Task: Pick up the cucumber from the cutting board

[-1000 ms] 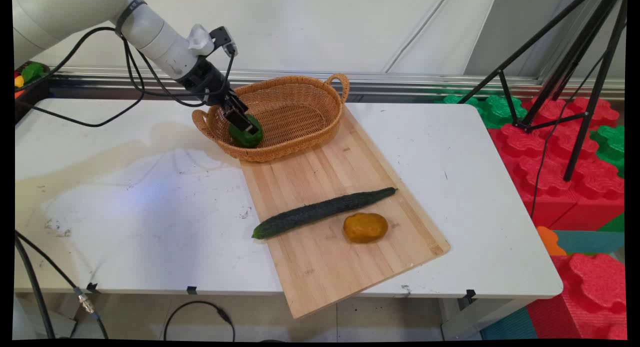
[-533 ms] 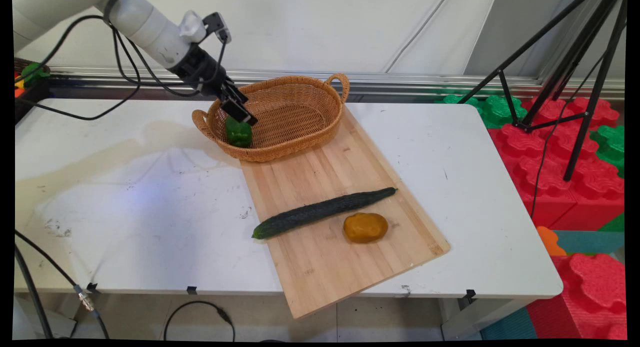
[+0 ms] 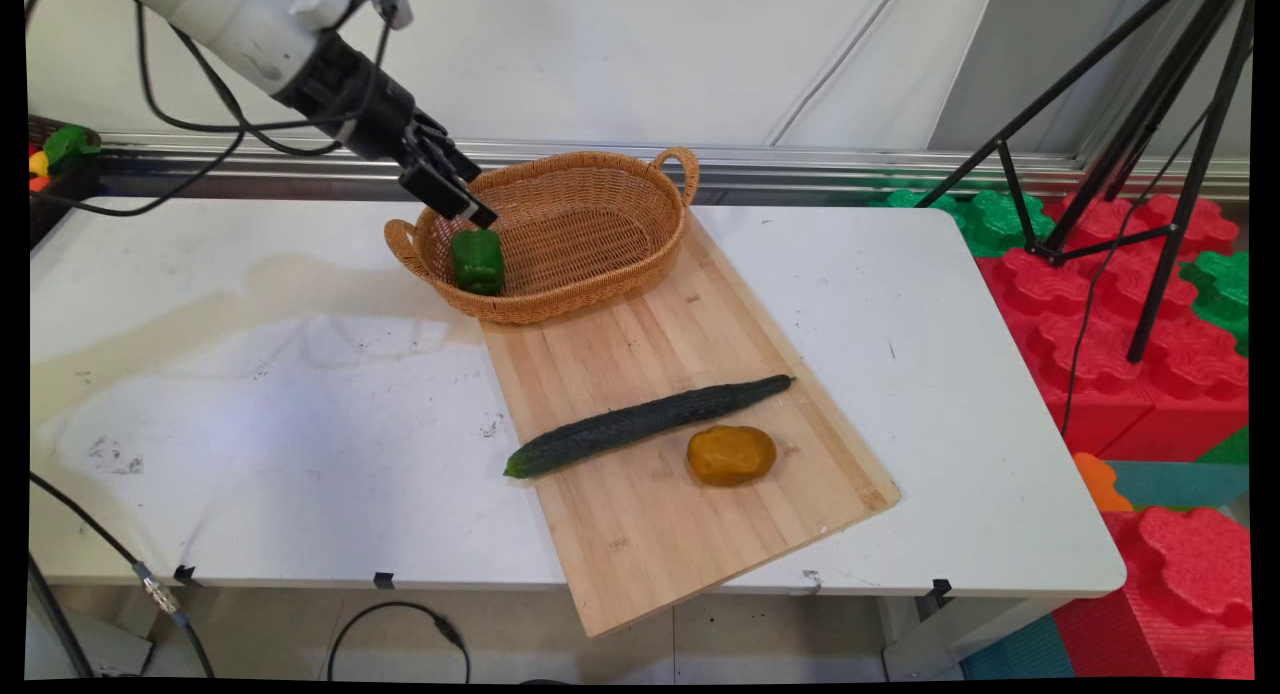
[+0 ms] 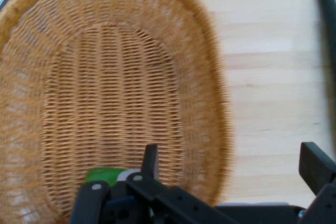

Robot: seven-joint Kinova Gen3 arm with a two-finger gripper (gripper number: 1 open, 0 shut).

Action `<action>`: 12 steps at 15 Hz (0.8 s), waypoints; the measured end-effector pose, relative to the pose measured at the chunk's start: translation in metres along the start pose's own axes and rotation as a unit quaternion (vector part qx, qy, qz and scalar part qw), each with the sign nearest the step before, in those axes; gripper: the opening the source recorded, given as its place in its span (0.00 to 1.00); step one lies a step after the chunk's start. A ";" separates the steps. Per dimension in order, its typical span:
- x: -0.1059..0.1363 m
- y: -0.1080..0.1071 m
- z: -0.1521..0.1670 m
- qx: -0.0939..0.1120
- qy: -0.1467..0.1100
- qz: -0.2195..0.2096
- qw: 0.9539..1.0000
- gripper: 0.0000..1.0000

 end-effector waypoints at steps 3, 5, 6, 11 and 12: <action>0.004 0.028 -0.020 -0.025 0.008 0.012 1.000 1.00; 0.005 0.042 -0.025 -0.036 0.009 0.018 0.999 1.00; 0.005 0.052 -0.026 -0.042 0.010 0.021 0.999 1.00; 0.010 0.092 -0.014 -0.065 0.009 0.034 0.997 1.00; 0.010 0.099 -0.008 -0.068 0.006 0.038 0.997 1.00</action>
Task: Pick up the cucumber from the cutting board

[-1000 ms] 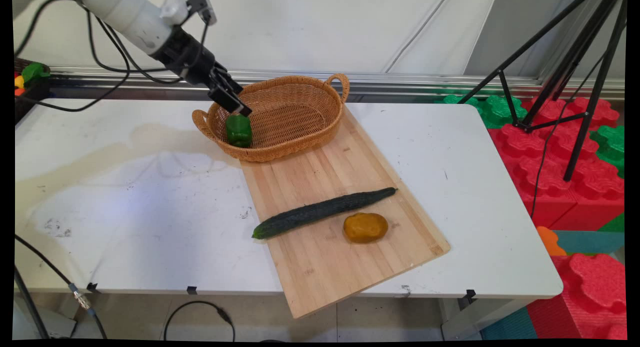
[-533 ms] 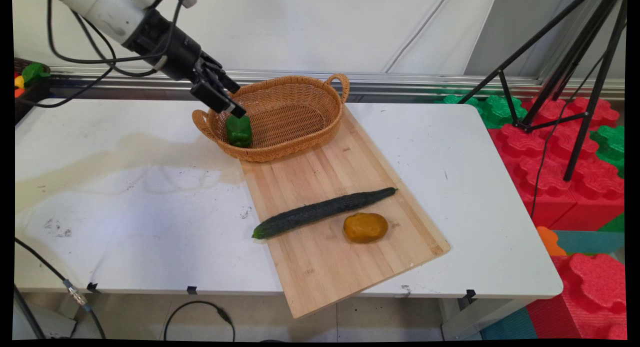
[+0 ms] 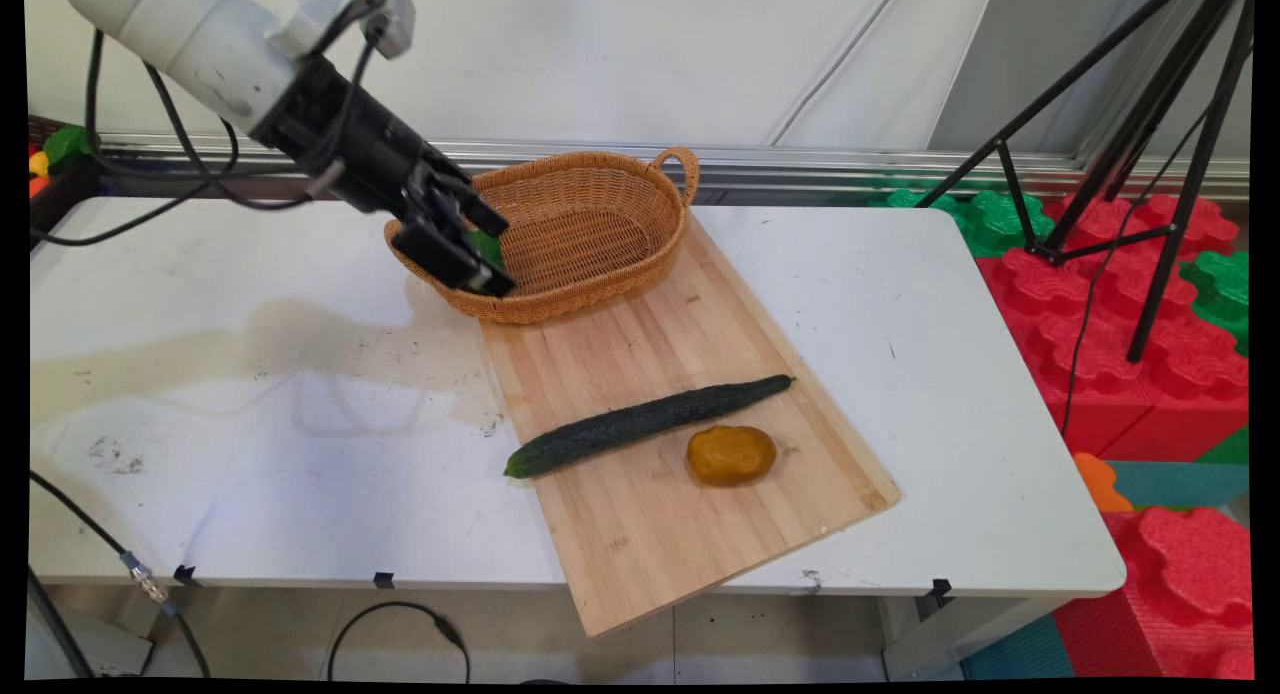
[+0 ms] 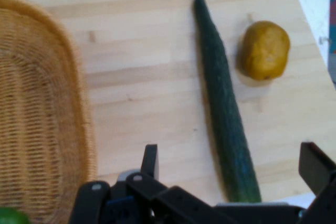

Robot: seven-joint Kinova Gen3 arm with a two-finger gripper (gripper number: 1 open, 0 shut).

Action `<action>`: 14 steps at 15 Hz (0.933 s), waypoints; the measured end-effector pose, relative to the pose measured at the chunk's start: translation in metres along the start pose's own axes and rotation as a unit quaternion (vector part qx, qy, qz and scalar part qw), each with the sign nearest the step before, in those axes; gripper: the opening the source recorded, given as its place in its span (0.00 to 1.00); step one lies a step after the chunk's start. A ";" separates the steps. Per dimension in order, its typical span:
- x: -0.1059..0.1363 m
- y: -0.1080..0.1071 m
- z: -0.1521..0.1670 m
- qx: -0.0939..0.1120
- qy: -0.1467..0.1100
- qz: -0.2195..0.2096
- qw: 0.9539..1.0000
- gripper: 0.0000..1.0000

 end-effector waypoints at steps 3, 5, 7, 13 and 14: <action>-0.001 0.015 0.026 -0.006 -0.015 0.005 1.000 1.00; -0.002 0.022 0.045 -0.007 -0.026 0.005 1.000 1.00; -0.003 0.027 0.066 -0.007 -0.039 0.004 0.999 1.00; -0.010 0.039 0.118 -0.001 -0.077 -0.005 0.997 1.00; -0.012 0.041 0.126 0.000 -0.084 -0.008 0.996 1.00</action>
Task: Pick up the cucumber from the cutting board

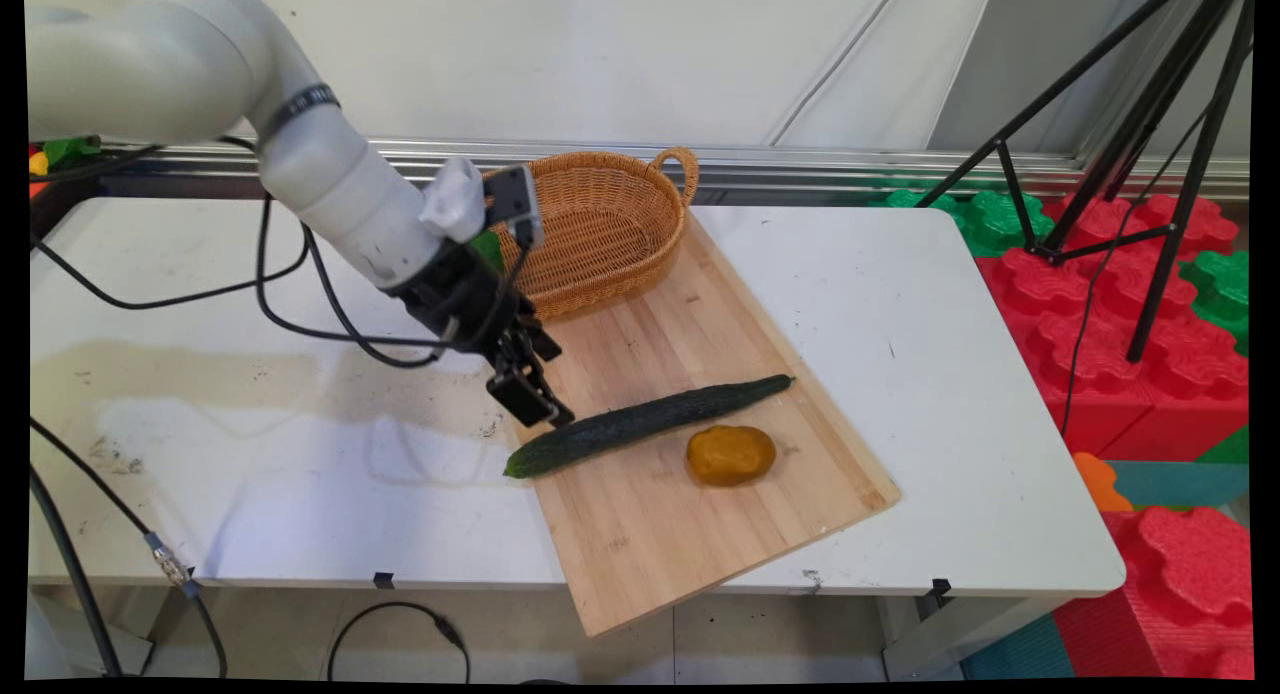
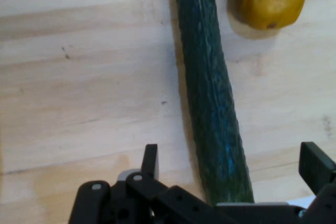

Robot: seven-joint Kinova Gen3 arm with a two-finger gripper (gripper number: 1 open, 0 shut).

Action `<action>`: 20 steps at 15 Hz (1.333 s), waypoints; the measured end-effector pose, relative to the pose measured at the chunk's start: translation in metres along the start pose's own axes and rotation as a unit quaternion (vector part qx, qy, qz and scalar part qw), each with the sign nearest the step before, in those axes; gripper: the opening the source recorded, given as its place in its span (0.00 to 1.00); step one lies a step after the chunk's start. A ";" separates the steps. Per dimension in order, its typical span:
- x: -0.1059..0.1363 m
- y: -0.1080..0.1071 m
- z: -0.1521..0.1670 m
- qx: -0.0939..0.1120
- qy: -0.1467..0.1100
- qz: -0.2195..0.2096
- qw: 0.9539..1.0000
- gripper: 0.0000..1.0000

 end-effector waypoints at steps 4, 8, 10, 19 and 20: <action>-0.004 0.008 0.025 0.003 -0.018 -0.005 1.000 1.00; -0.003 0.012 0.046 0.008 -0.024 -0.004 1.000 1.00; -0.003 0.013 0.054 0.011 -0.025 -0.004 1.000 1.00; 0.003 0.013 0.078 0.021 -0.021 0.001 1.000 0.00; 0.003 0.013 0.080 0.021 -0.019 0.002 1.000 0.00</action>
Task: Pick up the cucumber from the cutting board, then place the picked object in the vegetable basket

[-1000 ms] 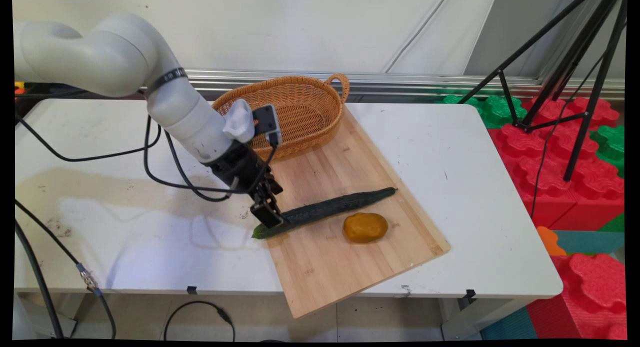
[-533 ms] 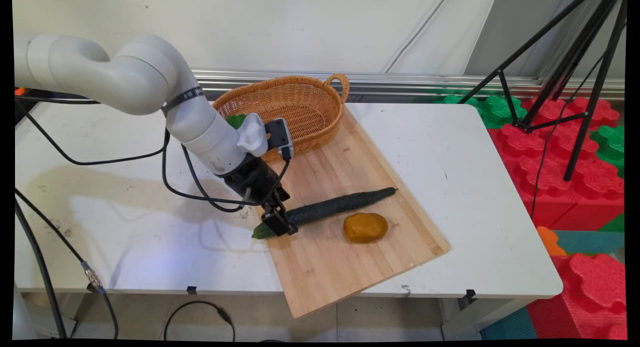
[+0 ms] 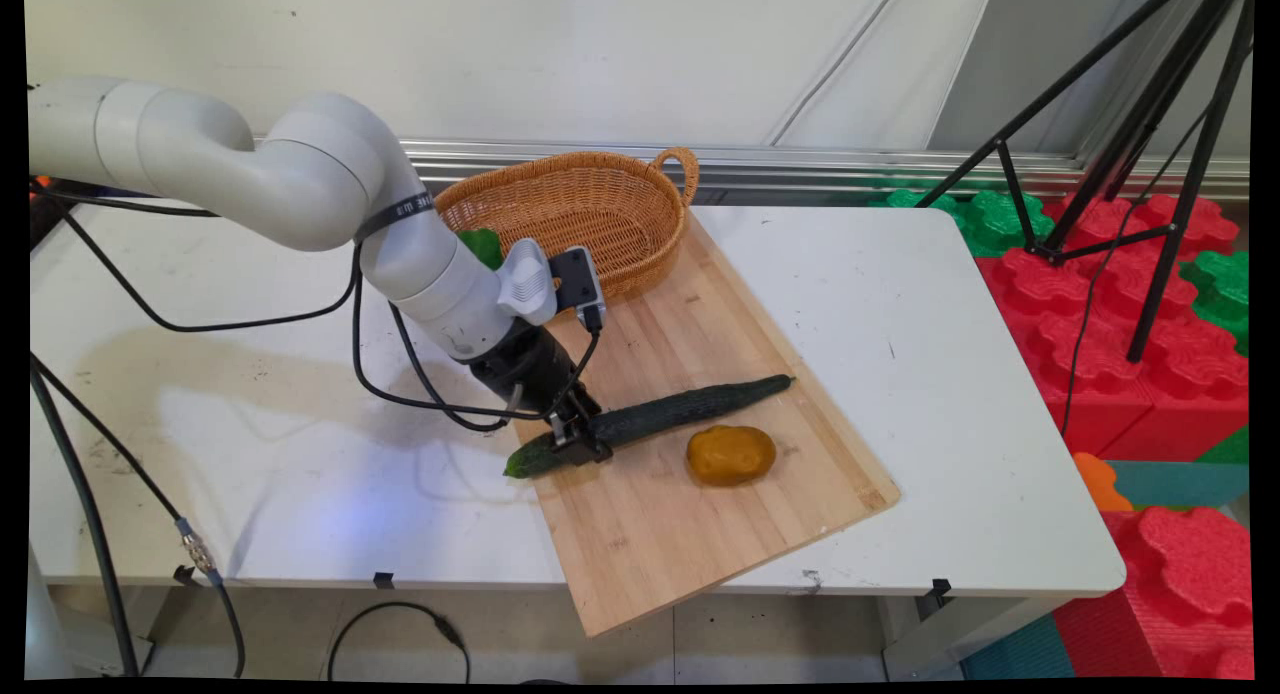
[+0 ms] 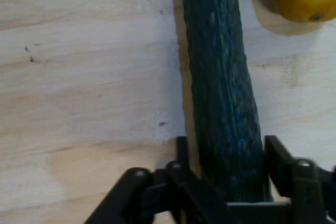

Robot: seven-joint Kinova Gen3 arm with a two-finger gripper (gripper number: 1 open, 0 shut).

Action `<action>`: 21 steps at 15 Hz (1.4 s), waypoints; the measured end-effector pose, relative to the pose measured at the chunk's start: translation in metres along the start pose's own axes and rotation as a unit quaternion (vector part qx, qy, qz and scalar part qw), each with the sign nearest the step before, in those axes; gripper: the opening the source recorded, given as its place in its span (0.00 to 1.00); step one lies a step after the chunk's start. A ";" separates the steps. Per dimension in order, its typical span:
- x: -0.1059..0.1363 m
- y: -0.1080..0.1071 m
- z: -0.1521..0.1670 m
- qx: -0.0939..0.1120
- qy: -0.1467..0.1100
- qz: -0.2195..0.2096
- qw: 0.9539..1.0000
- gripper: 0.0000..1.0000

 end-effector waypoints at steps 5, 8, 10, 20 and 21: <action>-0.001 -0.002 0.001 0.000 0.003 -0.003 1.000 0.00; -0.004 -0.003 -0.004 -0.002 0.007 -0.012 1.000 0.00; -0.006 -0.003 -0.010 -0.005 0.011 -0.014 1.000 0.00; -0.014 0.001 -0.076 -0.026 0.054 -0.018 0.998 0.00; -0.016 0.001 -0.087 -0.027 0.059 -0.016 0.998 0.00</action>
